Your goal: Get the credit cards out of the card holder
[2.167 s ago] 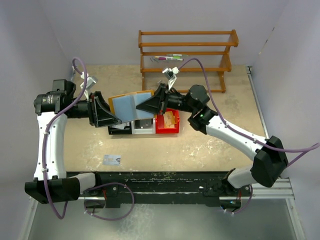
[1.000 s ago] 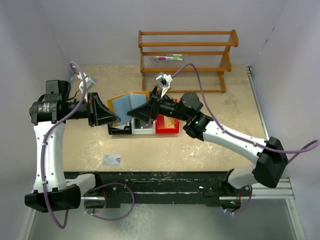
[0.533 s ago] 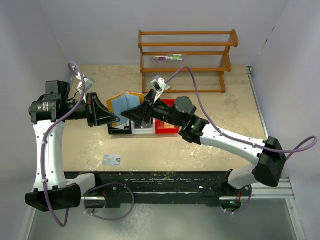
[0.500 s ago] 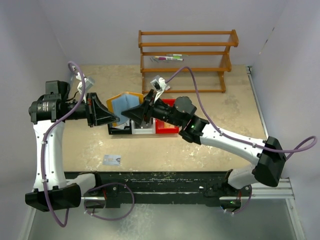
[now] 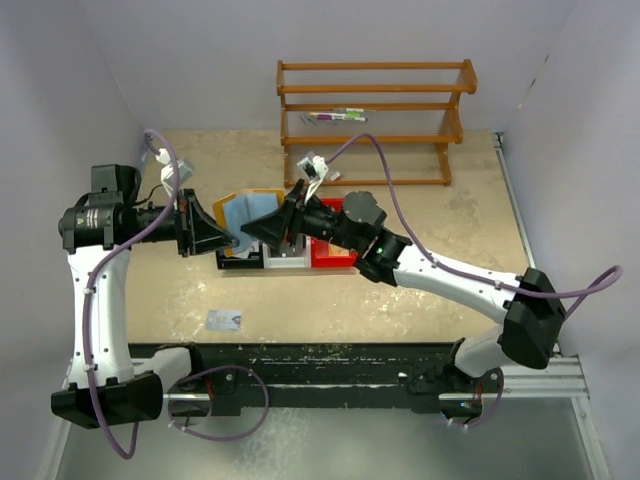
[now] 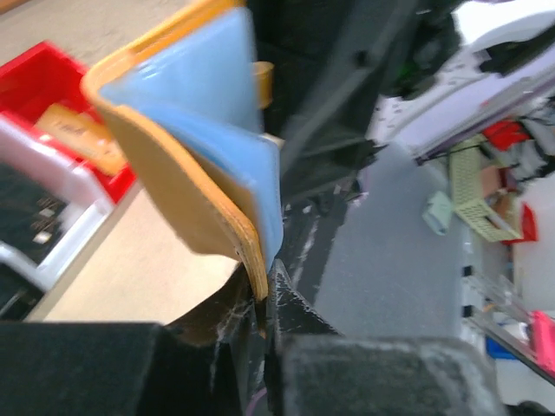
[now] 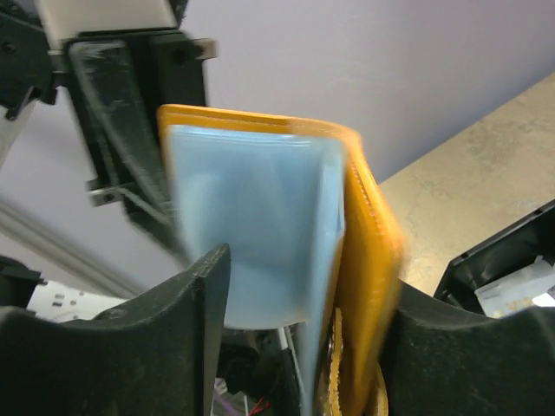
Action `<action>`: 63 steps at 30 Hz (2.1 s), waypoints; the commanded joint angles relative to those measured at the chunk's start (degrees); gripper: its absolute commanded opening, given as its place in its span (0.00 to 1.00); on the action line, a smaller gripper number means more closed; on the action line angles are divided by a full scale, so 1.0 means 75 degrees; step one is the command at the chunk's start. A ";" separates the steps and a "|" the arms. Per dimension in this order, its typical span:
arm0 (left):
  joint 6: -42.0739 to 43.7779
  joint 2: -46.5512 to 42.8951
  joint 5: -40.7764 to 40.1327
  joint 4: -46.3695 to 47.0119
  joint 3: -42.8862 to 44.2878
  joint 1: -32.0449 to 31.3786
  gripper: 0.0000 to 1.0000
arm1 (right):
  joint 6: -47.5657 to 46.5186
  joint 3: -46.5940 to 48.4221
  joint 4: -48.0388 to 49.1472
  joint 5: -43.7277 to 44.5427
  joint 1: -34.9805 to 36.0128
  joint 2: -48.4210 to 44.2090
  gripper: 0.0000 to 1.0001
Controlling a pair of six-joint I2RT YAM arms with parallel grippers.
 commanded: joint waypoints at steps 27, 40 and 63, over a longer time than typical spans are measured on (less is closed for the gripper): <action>0.0447 0.0220 -0.7046 0.1996 -0.1281 -0.0096 0.99 | -0.0614 -0.2160 -0.6480 0.2334 -0.0156 -0.0835 0.51; -0.0875 0.0000 -0.7202 0.4745 -0.1705 0.0426 0.99 | -0.0009 -0.1893 -0.7571 0.4641 -0.2467 -0.3522 0.83; -0.2386 -0.0470 -0.7568 1.0164 -0.6477 0.0582 0.99 | -0.0110 -0.5131 -0.4453 0.8287 -0.5059 -0.5733 1.00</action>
